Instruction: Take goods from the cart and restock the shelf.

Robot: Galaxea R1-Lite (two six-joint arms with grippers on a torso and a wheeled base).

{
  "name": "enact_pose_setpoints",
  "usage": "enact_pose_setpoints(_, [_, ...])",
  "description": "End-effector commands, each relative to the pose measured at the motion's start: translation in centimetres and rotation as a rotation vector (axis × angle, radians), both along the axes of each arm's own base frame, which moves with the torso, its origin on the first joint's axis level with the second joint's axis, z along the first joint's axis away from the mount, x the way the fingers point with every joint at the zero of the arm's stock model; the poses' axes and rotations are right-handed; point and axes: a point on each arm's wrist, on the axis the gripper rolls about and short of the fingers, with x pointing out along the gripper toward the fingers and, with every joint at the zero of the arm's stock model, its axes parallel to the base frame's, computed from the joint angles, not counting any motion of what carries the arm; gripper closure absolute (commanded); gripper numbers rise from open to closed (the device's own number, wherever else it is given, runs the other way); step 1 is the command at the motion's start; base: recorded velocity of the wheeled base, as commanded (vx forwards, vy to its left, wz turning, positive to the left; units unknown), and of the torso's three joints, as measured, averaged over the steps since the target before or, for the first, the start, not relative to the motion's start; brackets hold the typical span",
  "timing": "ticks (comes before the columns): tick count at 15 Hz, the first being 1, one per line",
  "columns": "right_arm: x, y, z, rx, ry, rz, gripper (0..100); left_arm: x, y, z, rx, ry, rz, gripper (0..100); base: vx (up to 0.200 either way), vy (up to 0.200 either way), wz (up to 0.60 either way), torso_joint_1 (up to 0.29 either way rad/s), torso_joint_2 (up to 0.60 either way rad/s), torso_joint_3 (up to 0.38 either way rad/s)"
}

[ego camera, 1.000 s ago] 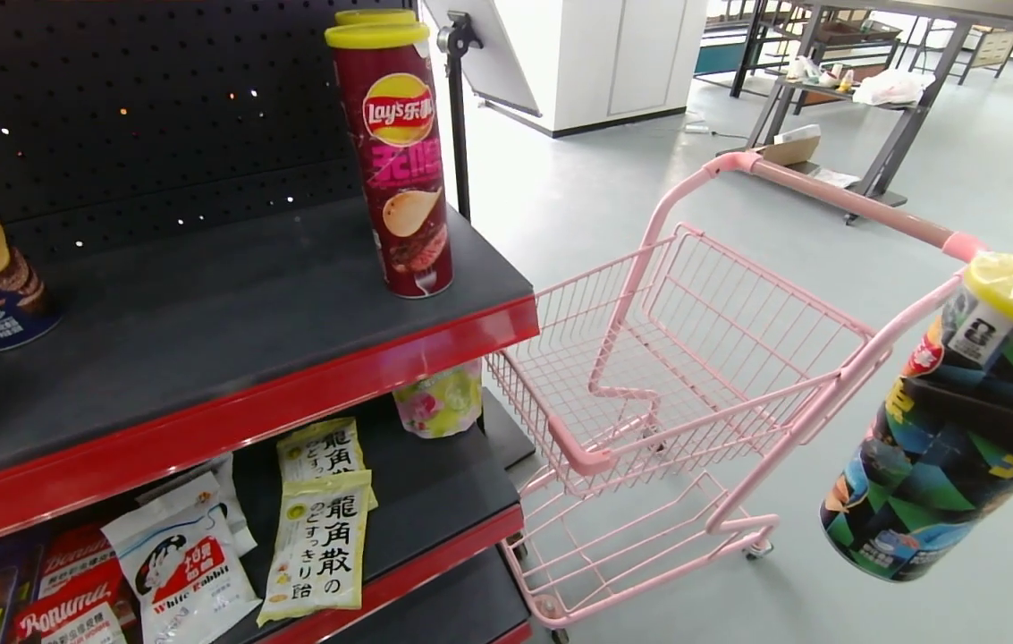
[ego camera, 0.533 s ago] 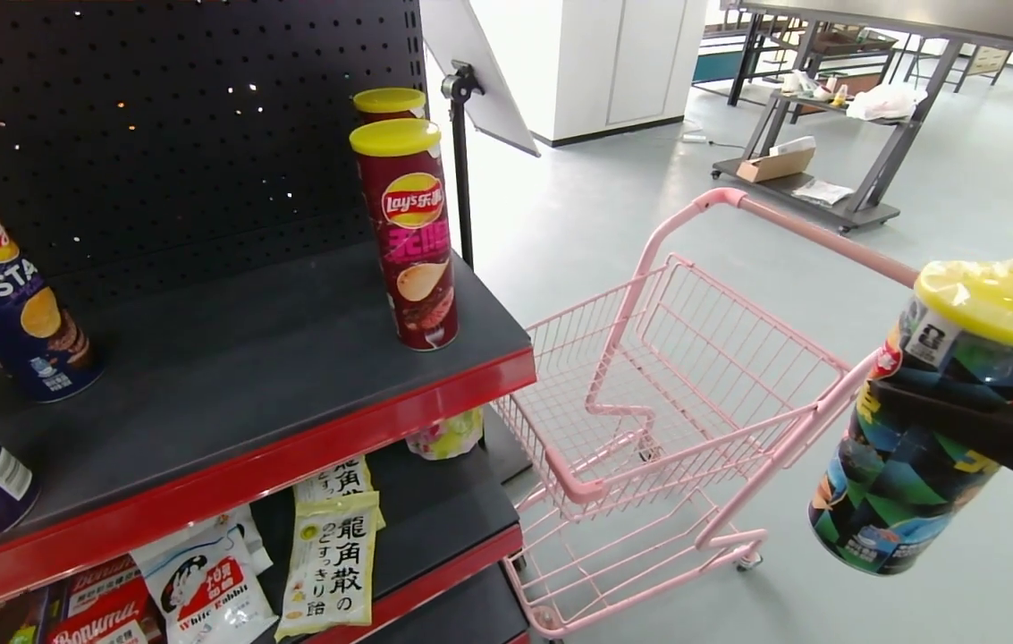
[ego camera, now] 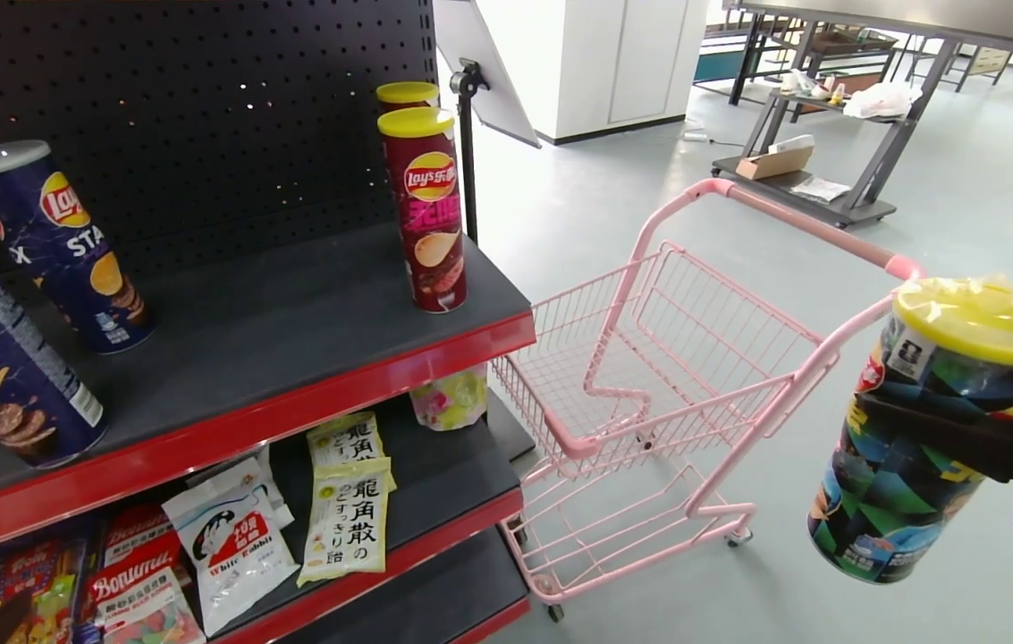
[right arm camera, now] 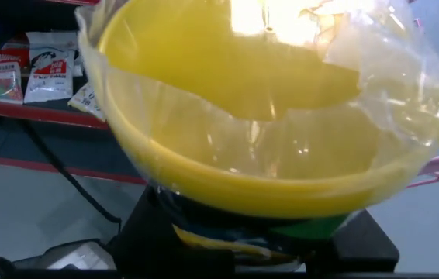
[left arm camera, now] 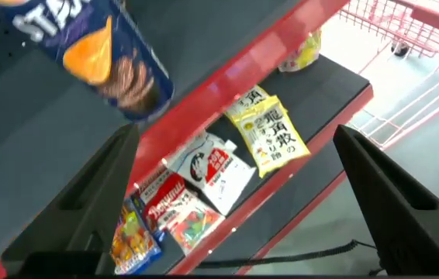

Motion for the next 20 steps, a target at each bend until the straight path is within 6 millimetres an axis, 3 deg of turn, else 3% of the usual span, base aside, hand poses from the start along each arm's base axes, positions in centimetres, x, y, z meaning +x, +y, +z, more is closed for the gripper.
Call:
enact_pose_setpoints(1, [0.0, 0.0, -0.1, -0.003, 0.003, -0.002, 100, 0.0, 0.0, 0.0, -0.001, -0.003, -0.001, 0, 0.0, 0.0, 0.6, -0.007, -0.01, -0.002])
enact_pose_setpoints(11, [-0.4, -0.2, -0.7, -0.006, 0.012, 0.004, 100, -0.1, 0.0, 0.1, 0.001, -0.009, 0.001, 0, 0.0, 0.0, 0.6, 0.006, 0.0, 0.002])
enact_pose_setpoints(13, [-0.6, -0.3, -1.4, -0.022, 0.023, 0.005, 100, -0.2, 0.0, 0.1, -0.001, -0.015, 0.001, 0, 0.0, 0.0, 0.0, 0.0, 0.0, 0.0])
enact_pose_setpoints(20, [-2.4, 0.8, -1.3, 0.013, 0.003, 0.227, 100, -0.5, 0.1, 0.0, -0.006, -0.024, -0.001, 0, 0.0, 0.2, 0.0, 0.004, 0.0, 0.002])
